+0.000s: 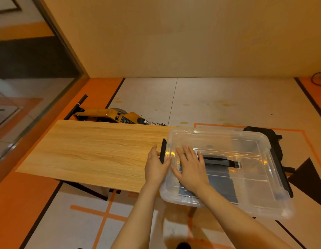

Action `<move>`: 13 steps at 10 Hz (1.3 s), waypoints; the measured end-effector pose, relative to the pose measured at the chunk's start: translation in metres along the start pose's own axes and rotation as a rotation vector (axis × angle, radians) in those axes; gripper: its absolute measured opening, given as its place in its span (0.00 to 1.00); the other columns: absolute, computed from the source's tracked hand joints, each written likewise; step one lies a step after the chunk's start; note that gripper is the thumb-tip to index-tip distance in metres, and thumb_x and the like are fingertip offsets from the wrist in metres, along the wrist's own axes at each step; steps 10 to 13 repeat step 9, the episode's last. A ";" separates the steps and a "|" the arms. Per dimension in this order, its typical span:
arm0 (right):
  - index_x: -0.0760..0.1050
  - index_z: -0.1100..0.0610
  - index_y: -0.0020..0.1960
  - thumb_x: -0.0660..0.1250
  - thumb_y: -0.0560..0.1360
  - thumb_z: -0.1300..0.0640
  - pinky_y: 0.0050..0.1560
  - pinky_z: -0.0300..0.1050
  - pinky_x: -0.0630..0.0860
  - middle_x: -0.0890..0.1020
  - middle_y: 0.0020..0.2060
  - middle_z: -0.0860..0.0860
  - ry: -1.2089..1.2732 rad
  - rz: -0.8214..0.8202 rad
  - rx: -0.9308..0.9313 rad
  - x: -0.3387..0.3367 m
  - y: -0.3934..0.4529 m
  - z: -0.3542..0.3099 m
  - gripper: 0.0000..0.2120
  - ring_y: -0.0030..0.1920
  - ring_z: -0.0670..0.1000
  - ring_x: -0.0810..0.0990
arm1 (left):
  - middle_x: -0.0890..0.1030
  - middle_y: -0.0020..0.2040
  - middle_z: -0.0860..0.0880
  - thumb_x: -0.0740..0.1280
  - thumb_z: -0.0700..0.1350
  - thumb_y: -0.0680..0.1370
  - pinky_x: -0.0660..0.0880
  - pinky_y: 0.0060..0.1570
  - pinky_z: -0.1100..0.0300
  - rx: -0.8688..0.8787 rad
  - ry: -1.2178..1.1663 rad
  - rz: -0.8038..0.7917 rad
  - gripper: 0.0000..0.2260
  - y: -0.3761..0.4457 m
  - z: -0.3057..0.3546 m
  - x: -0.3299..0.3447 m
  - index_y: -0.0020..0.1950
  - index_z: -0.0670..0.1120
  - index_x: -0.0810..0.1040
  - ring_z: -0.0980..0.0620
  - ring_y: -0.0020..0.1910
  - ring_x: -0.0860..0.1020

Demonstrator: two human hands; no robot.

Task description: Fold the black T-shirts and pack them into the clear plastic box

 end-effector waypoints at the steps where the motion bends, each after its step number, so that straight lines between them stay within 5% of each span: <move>1: 0.58 0.53 0.78 0.42 0.77 0.41 0.76 0.58 0.46 0.58 0.78 0.54 0.031 0.036 0.050 -0.002 -0.001 0.002 0.33 0.79 0.54 0.52 | 0.66 0.70 0.43 0.67 0.51 0.77 0.69 0.62 0.53 -0.009 0.077 -0.020 0.33 0.004 0.012 0.005 0.77 0.42 0.58 0.44 0.67 0.68; 5: 0.61 0.54 0.77 0.36 0.76 0.45 0.76 0.57 0.43 0.59 0.78 0.54 -0.015 0.019 0.059 0.000 0.002 0.003 0.35 0.79 0.55 0.52 | 0.78 0.60 0.41 0.61 0.45 0.81 0.73 0.50 0.53 0.082 0.148 -0.019 0.19 0.001 0.026 0.015 0.71 0.40 0.65 0.43 0.56 0.78; 8: 0.67 0.56 0.74 0.49 0.78 0.49 0.75 0.59 0.50 0.64 0.76 0.56 0.015 0.025 0.089 -0.001 0.002 0.002 0.27 0.78 0.57 0.57 | 0.78 0.60 0.41 0.61 0.48 0.81 0.75 0.49 0.51 0.029 0.171 -0.098 0.19 0.008 0.026 0.015 0.69 0.41 0.65 0.43 0.55 0.78; 9: 0.67 0.54 0.74 0.56 0.80 0.49 0.75 0.59 0.50 0.65 0.75 0.55 0.020 0.006 0.095 -0.012 0.011 0.001 0.24 0.77 0.55 0.59 | 0.69 0.71 0.41 0.60 0.51 0.81 0.72 0.60 0.51 0.032 0.152 -0.098 0.23 0.019 0.028 0.010 0.73 0.41 0.62 0.44 0.66 0.72; 13: 0.67 0.54 0.74 0.56 0.80 0.49 0.75 0.59 0.50 0.65 0.75 0.55 0.020 0.006 0.095 -0.012 0.011 0.001 0.24 0.77 0.55 0.59 | 0.69 0.71 0.41 0.60 0.51 0.81 0.72 0.60 0.51 0.032 0.152 -0.098 0.23 0.019 0.028 0.010 0.73 0.41 0.62 0.44 0.66 0.72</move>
Point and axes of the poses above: each hand's wrist, its own y-axis towards the middle knuckle, its own x-axis out of the palm, z = x × y, the point moved 6 cm from there along y, towards the middle knuckle
